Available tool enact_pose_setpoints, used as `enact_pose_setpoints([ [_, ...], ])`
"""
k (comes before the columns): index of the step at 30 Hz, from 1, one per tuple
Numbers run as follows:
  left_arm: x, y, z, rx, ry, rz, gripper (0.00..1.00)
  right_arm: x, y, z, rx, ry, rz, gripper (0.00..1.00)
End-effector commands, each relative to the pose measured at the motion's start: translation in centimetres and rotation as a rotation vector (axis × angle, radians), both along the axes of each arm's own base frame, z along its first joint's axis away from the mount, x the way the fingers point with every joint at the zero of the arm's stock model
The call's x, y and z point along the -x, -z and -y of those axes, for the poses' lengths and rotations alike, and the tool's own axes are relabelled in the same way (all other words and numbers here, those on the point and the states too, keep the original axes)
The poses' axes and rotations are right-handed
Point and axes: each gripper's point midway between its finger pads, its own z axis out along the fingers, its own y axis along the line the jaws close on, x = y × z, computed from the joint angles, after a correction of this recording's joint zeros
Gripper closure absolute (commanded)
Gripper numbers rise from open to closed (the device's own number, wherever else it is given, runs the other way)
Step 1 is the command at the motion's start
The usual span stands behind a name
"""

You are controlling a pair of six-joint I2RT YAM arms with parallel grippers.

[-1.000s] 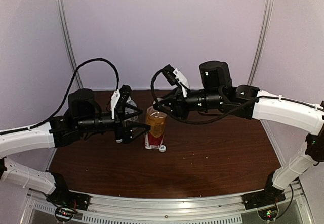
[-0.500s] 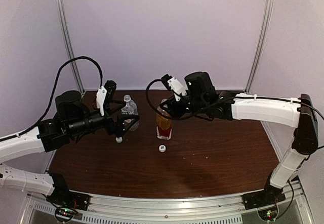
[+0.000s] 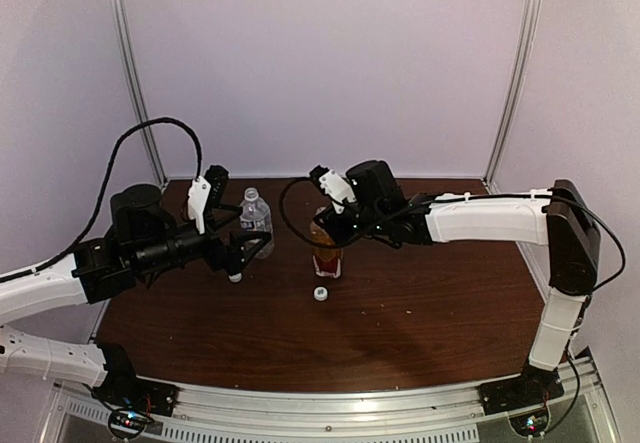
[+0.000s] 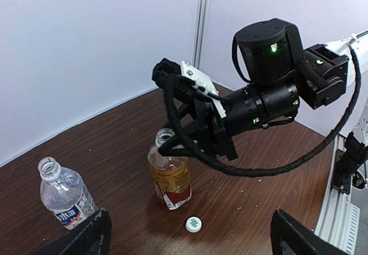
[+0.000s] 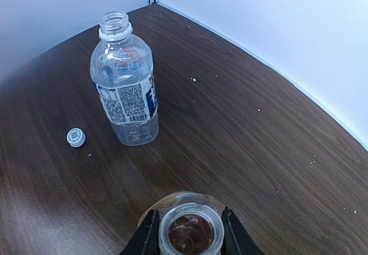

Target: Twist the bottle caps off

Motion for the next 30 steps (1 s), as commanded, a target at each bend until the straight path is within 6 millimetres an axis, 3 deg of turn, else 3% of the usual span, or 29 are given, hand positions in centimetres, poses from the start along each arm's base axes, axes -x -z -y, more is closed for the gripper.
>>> enact_pose_setpoints([
  [1,0.0,-0.7,-0.4,0.014,-0.012,0.037,0.02,-1.2,-1.6,-0.1,-0.043,0.028,0.062,0.96],
  [13,-0.4,-0.8,-1.0,0.009,-0.051,0.044,0.02,-0.7,0.0,1.0,-0.026,0.033,0.031,0.75],
  [26,-1.4,-0.4,-2.0,-0.038,-0.133,0.017,0.02,0.1,-2.0,2.3,-0.060,0.034,0.028,0.13],
  [30,-2.1,-0.3,-3.3,-0.054,-0.211,0.006,0.02,0.9,-3.6,3.2,-0.081,0.041,0.030,0.01],
])
